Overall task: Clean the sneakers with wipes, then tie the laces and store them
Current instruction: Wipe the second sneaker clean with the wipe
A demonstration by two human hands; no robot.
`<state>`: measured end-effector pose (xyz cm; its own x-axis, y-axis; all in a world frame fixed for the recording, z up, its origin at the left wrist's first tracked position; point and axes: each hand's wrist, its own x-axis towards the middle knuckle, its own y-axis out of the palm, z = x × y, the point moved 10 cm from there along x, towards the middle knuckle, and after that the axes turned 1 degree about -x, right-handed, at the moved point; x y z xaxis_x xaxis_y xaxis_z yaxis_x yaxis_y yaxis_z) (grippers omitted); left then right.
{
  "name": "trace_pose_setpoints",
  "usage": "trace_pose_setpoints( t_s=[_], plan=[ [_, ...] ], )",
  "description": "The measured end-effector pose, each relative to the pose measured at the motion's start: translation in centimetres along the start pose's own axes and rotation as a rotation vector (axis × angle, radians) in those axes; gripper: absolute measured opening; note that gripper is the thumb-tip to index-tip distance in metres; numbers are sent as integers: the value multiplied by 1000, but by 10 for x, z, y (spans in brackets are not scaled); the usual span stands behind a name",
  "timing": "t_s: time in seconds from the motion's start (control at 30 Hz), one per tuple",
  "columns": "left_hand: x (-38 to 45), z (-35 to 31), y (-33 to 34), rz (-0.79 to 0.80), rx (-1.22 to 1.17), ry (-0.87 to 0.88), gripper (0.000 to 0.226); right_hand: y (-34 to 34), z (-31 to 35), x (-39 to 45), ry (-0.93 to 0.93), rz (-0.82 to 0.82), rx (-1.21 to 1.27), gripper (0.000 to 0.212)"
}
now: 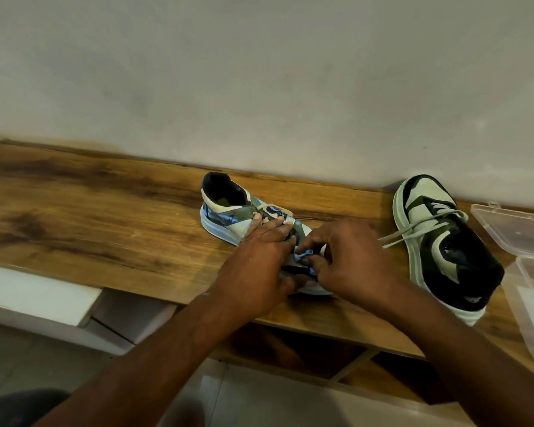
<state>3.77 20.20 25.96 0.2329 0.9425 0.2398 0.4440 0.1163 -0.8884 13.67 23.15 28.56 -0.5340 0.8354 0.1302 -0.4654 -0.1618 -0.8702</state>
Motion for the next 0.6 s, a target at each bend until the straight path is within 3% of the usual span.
trace_pose_setpoints(
  t_s=[0.07,0.27,0.37,0.5,0.6],
  plan=[
    [0,1,1,5,13,-7,78,-9,-15,4,46,36,-37,22],
    [0,1,1,23,14,-8,78,-14,-23,6,96,-166,-21,20],
    [0,0,2,36,8,4,74,1,0,7,-18,-50,-51,27],
    [1,3,3,44,19,-10,80,-12,-22,8,44,108,-98,20],
    [0,3,4,45,18,-28,82,-24,-35,8,108,-58,-261,22]
  ],
)
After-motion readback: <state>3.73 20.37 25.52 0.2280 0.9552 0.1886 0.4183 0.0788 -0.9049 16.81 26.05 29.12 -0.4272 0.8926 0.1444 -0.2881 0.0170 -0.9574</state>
